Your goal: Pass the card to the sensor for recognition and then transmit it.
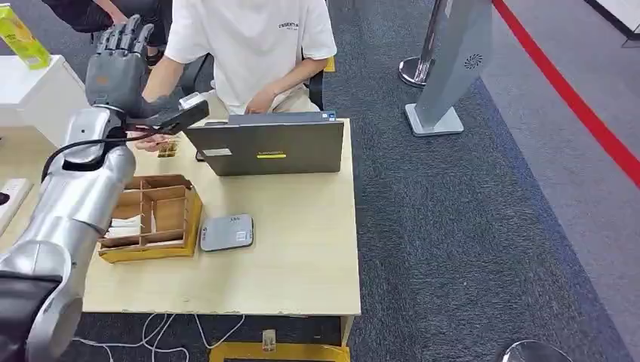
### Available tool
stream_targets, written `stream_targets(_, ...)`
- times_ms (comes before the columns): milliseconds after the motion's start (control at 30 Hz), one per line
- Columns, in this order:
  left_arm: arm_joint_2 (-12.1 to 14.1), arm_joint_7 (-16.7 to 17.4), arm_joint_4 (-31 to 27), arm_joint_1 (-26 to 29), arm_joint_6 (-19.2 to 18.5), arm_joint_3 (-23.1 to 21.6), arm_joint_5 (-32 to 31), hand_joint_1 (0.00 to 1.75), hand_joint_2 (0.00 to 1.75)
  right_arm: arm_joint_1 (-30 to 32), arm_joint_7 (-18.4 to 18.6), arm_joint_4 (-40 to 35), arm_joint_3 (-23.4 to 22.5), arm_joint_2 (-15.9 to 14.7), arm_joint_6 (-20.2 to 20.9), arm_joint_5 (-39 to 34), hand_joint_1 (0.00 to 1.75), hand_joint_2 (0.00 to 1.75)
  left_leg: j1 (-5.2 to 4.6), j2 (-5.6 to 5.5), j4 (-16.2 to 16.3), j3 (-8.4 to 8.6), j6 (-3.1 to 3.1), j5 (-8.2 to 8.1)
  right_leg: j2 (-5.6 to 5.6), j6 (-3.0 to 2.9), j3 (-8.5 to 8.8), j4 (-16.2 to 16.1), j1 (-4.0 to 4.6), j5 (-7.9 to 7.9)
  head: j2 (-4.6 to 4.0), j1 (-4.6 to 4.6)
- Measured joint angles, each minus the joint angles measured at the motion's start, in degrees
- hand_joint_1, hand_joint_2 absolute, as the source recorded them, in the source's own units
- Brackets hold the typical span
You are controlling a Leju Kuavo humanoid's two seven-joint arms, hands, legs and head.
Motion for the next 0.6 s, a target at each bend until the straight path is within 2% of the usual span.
stream_targets(133,9.49,-1.11,-8.36,6.33,-1.12,1.96,5.44,0.0,1.75,0.65,-0.02,0.0,-0.07,-0.02,0.02,-0.05,0.0,0.0,0.04,0.05,-0.12,-0.03,-0.09,-0.03,0.06,-0.15,-0.1,0.05,0.03,-0.1,0.0,-0.02)
stream_targets(300,23.1,-5.57,-9.75,10.22,-2.65,10.54,11.29,0.0,1.75,0.89,-0.02,0.0,-0.04,-0.07,0.11,1.7,0.0,0.0,0.11,0.29,-0.18,-0.03,-0.27,-0.1,0.29,-0.37,-0.31,0.11,0.11,-0.24,0.0,-0.06)
stream_targets(400,28.09,-7.39,-8.98,11.16,-2.78,14.96,11.84,0.0,1.75,1.0,0.0,0.0,-0.04,-0.11,0.15,1.81,0.0,0.0,0.15,0.0,-0.18,-0.06,-0.27,-0.1,-0.01,-0.41,-0.3,0.08,0.14,-0.36,0.0,-0.07)
stream_targets(467,30.21,-6.77,-8.74,11.89,-2.85,16.4,11.53,0.0,1.75,0.82,0.0,0.0,0.02,-0.11,0.17,1.99,0.0,0.0,0.16,-0.24,-0.19,-0.09,-0.27,-0.1,-0.31,-0.49,-0.16,0.09,0.16,-0.42,0.0,-0.07)
stream_targets(600,35.26,-6.06,-6.51,14.93,-2.78,20.71,13.68,0.0,1.75,0.72,0.07,0.0,0.53,-0.11,0.15,2.55,0.0,0.0,0.16,-0.01,-0.21,-0.09,-0.41,-0.19,-0.06,-0.54,-0.22,0.11,0.17,-0.35,0.0,-0.02)
